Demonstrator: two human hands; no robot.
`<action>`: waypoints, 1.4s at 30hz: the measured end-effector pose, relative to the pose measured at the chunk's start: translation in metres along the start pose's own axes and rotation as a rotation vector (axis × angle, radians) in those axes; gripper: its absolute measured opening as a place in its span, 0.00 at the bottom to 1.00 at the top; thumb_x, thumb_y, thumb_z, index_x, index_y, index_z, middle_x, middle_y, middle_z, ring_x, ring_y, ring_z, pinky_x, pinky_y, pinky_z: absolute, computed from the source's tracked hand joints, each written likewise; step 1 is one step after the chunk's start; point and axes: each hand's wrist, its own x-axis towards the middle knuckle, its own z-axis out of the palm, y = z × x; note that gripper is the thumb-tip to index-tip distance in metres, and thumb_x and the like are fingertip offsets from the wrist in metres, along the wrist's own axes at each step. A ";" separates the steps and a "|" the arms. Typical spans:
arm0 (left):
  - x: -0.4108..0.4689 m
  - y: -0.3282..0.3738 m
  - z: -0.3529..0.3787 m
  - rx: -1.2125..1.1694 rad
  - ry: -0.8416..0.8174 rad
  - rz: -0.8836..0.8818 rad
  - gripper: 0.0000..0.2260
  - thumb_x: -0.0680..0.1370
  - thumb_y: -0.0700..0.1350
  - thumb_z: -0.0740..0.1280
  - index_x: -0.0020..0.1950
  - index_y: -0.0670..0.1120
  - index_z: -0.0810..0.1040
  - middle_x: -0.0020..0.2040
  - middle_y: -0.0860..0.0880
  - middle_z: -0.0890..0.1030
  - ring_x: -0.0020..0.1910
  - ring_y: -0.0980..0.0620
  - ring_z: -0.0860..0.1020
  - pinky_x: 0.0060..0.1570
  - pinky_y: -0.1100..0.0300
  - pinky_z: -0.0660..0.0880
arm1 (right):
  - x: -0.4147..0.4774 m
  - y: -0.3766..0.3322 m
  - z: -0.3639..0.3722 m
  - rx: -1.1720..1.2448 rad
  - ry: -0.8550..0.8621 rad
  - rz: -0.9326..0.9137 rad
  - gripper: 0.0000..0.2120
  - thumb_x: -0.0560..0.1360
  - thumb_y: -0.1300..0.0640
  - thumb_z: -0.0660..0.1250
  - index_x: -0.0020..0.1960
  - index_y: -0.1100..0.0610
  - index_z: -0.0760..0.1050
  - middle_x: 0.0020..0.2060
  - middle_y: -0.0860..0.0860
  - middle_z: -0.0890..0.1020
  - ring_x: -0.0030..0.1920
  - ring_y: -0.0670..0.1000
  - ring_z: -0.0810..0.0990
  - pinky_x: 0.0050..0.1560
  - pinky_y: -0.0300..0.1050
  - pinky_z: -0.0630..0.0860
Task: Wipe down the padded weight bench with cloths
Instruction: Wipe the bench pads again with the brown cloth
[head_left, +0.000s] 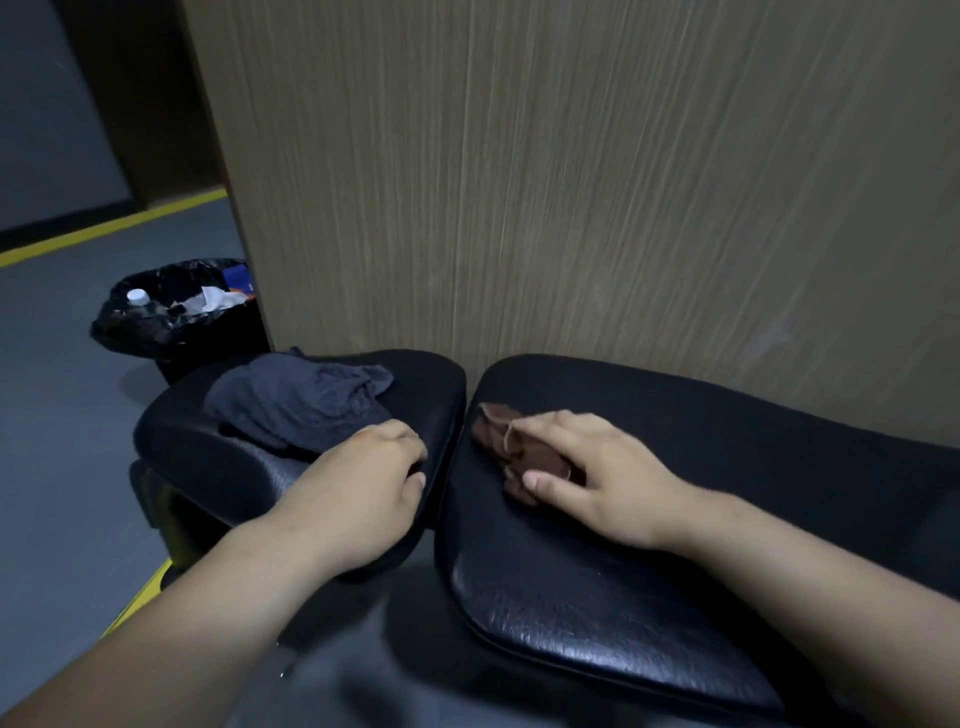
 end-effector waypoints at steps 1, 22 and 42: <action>-0.002 0.003 0.000 0.007 -0.015 -0.014 0.15 0.81 0.51 0.61 0.66 0.48 0.76 0.66 0.55 0.72 0.67 0.52 0.70 0.64 0.56 0.70 | -0.015 -0.011 0.002 0.005 -0.003 -0.043 0.26 0.78 0.40 0.62 0.74 0.47 0.67 0.69 0.44 0.73 0.66 0.46 0.70 0.69 0.38 0.62; -0.006 0.016 0.002 -0.147 0.086 -0.175 0.19 0.78 0.43 0.61 0.69 0.43 0.71 0.68 0.49 0.70 0.64 0.47 0.73 0.63 0.55 0.70 | 0.060 -0.034 0.019 -0.111 -0.017 0.101 0.32 0.77 0.35 0.60 0.76 0.48 0.62 0.67 0.50 0.73 0.67 0.56 0.69 0.67 0.57 0.67; 0.026 0.062 0.007 0.069 0.141 -0.127 0.18 0.79 0.57 0.58 0.66 0.52 0.71 0.62 0.56 0.71 0.61 0.54 0.71 0.56 0.56 0.73 | 0.165 0.050 0.001 -0.213 0.007 0.270 0.18 0.80 0.45 0.55 0.67 0.46 0.72 0.62 0.52 0.76 0.62 0.59 0.71 0.59 0.57 0.65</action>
